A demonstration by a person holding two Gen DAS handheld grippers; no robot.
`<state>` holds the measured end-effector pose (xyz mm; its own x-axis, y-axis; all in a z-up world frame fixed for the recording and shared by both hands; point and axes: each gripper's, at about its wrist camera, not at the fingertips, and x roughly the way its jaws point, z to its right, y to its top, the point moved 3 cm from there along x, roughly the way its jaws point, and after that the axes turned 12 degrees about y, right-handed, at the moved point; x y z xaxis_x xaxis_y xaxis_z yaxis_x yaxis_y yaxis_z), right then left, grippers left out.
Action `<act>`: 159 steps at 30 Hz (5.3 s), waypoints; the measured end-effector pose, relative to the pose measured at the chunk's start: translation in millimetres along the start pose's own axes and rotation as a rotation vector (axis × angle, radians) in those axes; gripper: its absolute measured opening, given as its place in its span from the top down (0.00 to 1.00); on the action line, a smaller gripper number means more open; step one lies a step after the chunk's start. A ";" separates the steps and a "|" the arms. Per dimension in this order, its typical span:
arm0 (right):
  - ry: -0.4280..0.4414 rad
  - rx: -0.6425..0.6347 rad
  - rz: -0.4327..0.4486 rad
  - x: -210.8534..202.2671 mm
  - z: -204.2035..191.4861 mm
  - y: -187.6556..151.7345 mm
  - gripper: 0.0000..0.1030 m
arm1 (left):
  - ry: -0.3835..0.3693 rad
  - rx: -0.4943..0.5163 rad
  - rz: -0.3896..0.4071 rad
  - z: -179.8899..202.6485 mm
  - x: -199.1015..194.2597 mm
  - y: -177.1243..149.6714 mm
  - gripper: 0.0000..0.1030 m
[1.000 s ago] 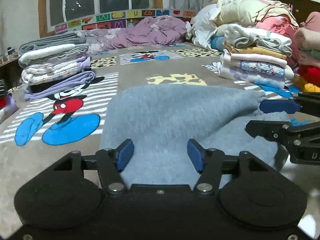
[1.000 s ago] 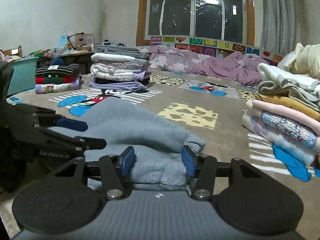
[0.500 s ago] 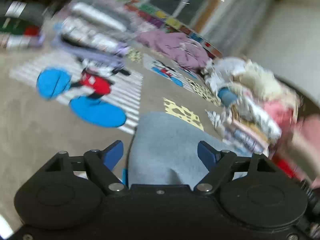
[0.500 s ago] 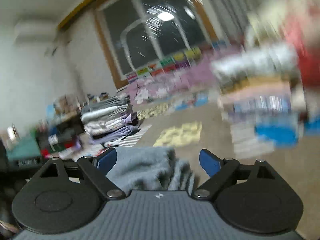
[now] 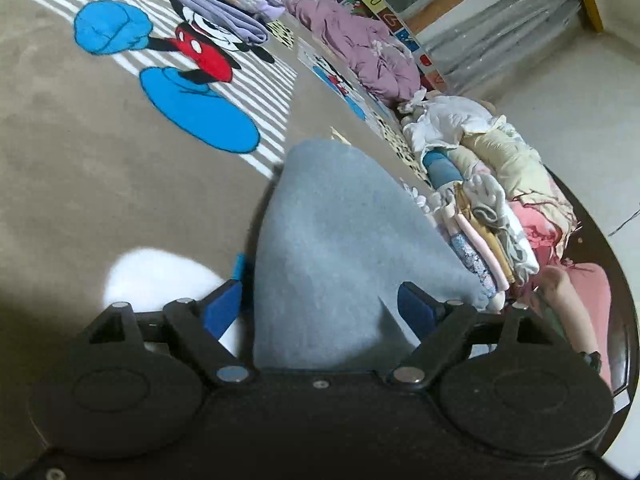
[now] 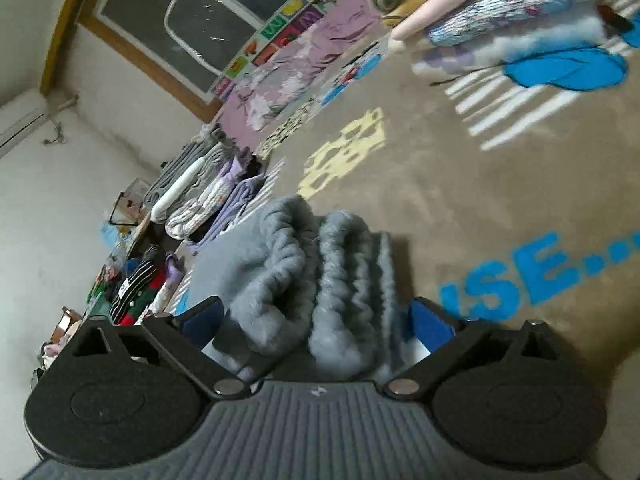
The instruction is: Fold clothes
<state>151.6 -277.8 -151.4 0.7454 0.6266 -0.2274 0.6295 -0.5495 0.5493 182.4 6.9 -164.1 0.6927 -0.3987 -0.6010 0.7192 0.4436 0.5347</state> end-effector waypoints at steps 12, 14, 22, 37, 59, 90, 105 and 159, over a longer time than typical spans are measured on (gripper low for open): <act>0.117 0.080 0.064 4.7 8.6 7.0 0.40 | -0.152 -0.028 0.062 6.5 -2.0 11.4 0.60; 0.161 0.089 0.095 3.9 8.3 9.7 0.42 | -0.168 -0.021 0.075 13.4 -4.0 18.7 0.60; 0.263 0.068 0.177 20.3 1.4 31.7 0.45 | -0.207 -0.011 0.106 25.0 4.9 64.9 0.60; 0.246 0.010 0.338 113.6 21.5 139.4 0.45 | -0.294 0.019 0.107 59.2 117.8 189.4 0.60; -0.295 -0.242 0.421 205.8 59.7 202.4 0.17 | -0.104 0.093 0.265 50.9 209.9 243.9 0.32; -0.427 -0.482 0.206 220.6 58.2 205.4 0.12 | -0.081 0.302 0.004 62.7 251.8 231.9 0.44; -0.411 -0.482 0.298 219.2 58.9 202.3 0.27 | -0.008 0.298 0.164 69.4 245.1 238.9 0.18; -0.520 -0.507 0.065 68.6 -155.4 137.8 0.00 | 0.419 0.677 0.281 183.8 1.7 118.7 0.00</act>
